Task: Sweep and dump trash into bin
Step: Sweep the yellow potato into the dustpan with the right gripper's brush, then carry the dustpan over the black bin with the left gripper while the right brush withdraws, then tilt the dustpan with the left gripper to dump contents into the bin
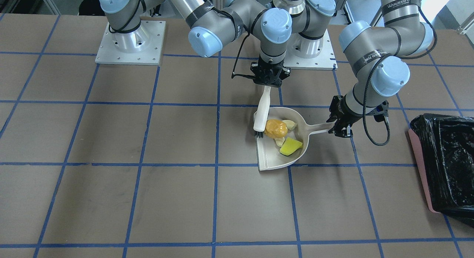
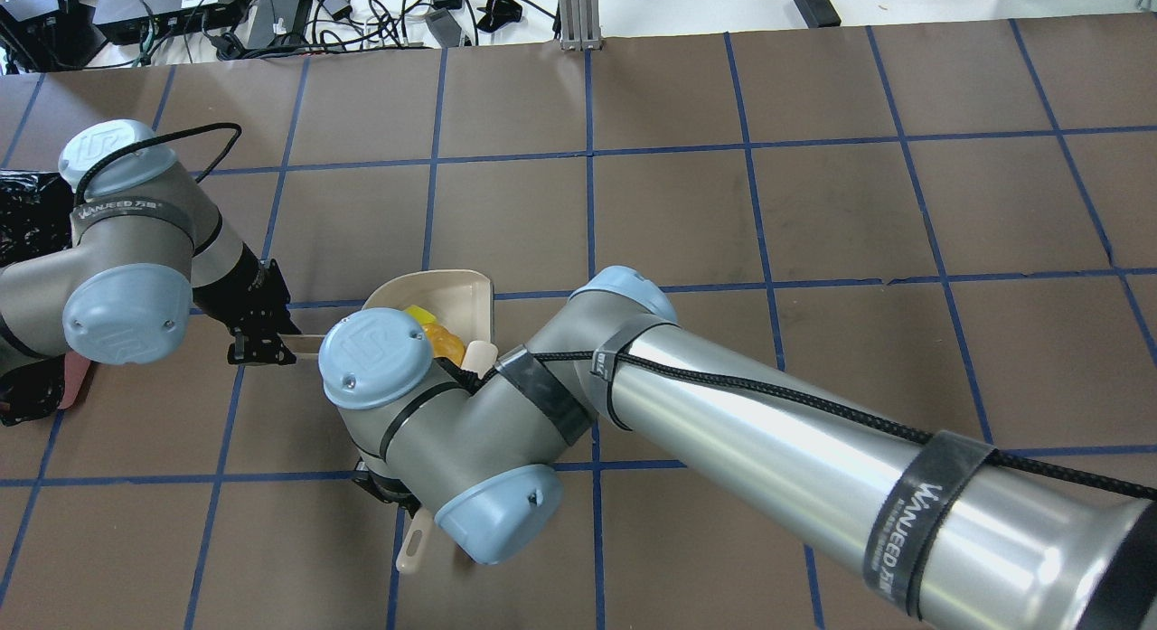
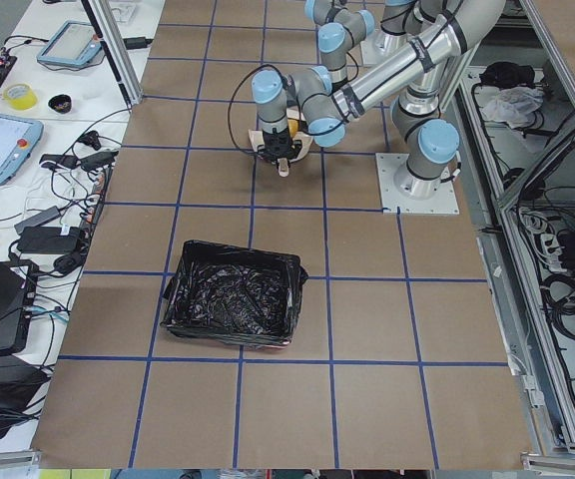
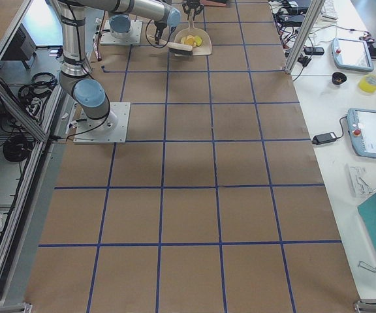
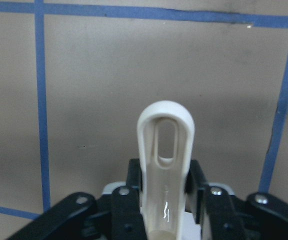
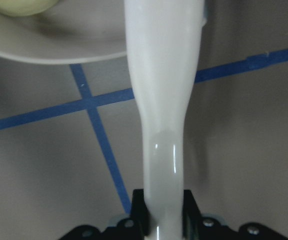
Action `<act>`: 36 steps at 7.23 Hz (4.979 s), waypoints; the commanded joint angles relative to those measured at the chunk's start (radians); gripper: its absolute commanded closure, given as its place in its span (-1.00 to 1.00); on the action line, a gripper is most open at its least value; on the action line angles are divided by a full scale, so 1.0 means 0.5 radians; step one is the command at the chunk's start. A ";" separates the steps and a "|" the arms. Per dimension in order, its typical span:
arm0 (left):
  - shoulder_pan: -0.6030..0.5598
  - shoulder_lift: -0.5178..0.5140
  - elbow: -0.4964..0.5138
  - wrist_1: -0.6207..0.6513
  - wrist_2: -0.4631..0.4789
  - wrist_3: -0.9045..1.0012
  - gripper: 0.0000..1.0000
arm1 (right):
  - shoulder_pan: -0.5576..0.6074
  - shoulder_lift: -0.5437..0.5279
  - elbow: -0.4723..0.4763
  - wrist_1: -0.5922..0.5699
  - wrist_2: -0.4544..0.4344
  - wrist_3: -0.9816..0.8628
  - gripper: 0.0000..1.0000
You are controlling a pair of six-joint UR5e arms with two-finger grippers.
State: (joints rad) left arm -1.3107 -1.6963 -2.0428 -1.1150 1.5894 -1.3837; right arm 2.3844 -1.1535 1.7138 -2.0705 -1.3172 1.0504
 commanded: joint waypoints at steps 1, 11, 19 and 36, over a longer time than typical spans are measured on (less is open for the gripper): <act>-0.020 -0.022 0.014 0.009 -0.159 0.024 1.00 | 0.023 0.067 -0.108 0.008 0.018 0.050 1.00; 0.068 -0.142 0.345 -0.260 -0.375 0.291 1.00 | -0.271 -0.294 -0.087 0.609 -0.178 -0.633 1.00; 0.528 -0.338 0.986 -0.733 -0.261 0.730 1.00 | -1.312 -0.519 -0.084 0.986 -0.476 -1.731 1.00; 1.351 -1.368 2.842 -1.568 -0.053 1.390 1.00 | -2.213 -0.009 -0.065 0.318 -0.835 -2.708 1.00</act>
State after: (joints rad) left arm -0.6491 -2.3460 -0.6752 -1.8983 1.5618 -0.6974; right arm 1.2790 -1.1593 1.6761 -1.9110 -1.7350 -0.3053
